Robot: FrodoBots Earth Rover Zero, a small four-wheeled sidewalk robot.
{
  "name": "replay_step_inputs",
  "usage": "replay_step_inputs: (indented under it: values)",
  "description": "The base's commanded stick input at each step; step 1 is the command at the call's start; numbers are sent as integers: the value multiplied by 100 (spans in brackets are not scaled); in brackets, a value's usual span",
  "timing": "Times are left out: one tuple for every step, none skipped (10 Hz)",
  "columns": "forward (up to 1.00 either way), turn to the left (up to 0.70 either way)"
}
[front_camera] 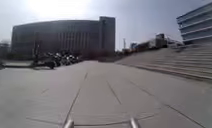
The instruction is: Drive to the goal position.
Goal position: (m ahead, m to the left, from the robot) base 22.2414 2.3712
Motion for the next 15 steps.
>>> replay_step_inputs:
  values:
    - [100,0]
    - [100,0]
    - [100,0]
    - [100,0]
    - [100,0]
    - [100,0]
    - [100,0]
    - [100,0]
    - [100,7]
    - [100,20]
    - [100,27]
    - [100,27]
    - [100,5]
    - [100,0]
    - [100,0]
